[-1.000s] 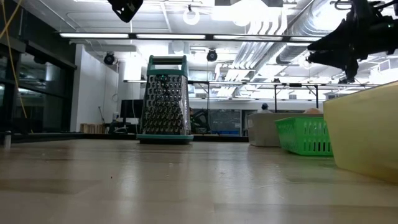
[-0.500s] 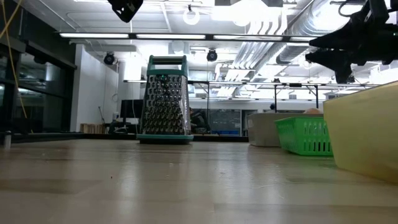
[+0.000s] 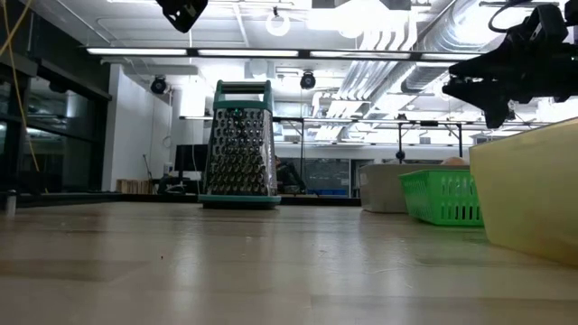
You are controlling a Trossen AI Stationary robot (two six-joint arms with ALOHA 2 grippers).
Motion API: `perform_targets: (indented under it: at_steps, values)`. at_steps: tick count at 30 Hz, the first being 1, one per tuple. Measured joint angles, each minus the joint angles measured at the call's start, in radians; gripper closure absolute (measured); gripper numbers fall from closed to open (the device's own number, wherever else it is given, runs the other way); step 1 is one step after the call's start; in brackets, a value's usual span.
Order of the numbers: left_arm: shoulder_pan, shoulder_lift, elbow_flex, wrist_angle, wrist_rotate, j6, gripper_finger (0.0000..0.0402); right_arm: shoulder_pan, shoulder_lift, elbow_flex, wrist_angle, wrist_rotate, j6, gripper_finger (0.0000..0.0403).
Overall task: Pick & Place Food Item
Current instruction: Return to Home Position
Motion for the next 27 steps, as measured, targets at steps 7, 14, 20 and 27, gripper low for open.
perform_targets:
  at_steps: [7,14,20,27]
  values:
    - [0.000,0.000,0.000,-0.003,0.000,0.000,0.0253,0.000,0.000,0.000,-0.007,-0.006,-0.023,0.0228]
    - [0.000,0.000,0.000,-0.003,0.000,0.000,0.0253,0.000,0.024,-0.001,-0.013,-0.024,-0.042,0.0228]
    - [0.000,0.000,0.000,-0.003,0.000,0.000,0.0253,0.000,0.050,0.005,-0.055,-0.104,-0.069,0.0228]
    - [0.000,0.000,0.000,-0.003,0.000,0.000,0.0253,0.000,0.050,0.041,-0.176,-0.219,-0.001,0.0228]
